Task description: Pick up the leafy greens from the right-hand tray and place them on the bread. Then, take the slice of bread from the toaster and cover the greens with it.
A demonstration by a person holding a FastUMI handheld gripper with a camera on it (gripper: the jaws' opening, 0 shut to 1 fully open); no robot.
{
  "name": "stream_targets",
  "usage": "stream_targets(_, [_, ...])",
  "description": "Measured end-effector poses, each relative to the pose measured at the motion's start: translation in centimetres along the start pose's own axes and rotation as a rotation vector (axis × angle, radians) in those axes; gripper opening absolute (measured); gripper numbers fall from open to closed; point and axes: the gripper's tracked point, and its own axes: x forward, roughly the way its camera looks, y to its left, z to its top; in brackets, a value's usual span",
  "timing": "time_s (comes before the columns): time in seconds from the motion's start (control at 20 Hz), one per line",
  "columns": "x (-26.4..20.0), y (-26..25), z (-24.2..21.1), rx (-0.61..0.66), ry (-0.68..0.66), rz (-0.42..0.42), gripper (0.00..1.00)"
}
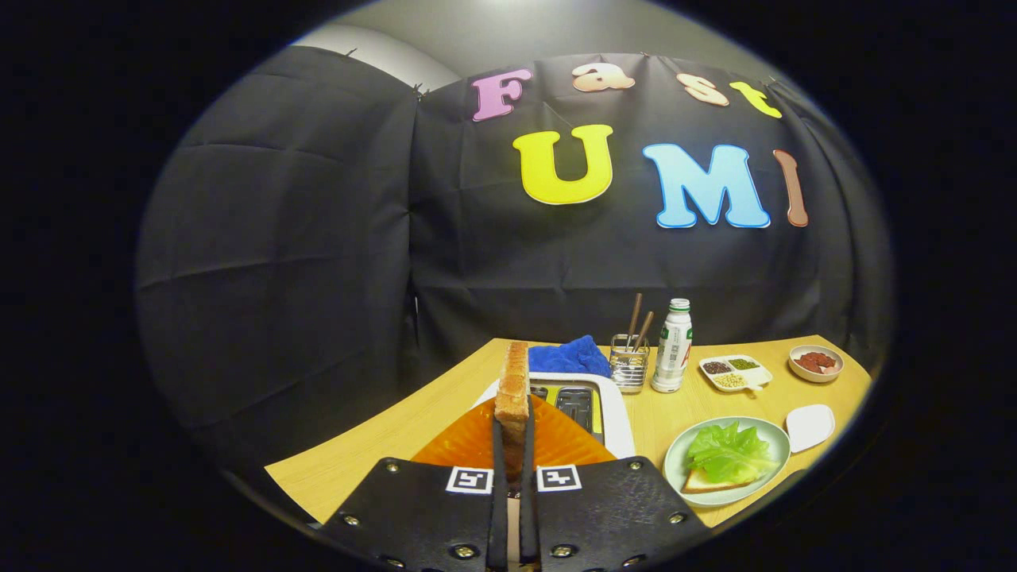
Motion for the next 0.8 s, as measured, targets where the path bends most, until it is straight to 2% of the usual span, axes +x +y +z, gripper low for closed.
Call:
stream_targets(0.35, [-0.4, -0.2, 1.6, 0.015, 0.013, 0.022, 0.06])
stream_targets(0.8, [-2.1, -2.2, 5.5, 0.000, -0.066, 0.022, 0.06])
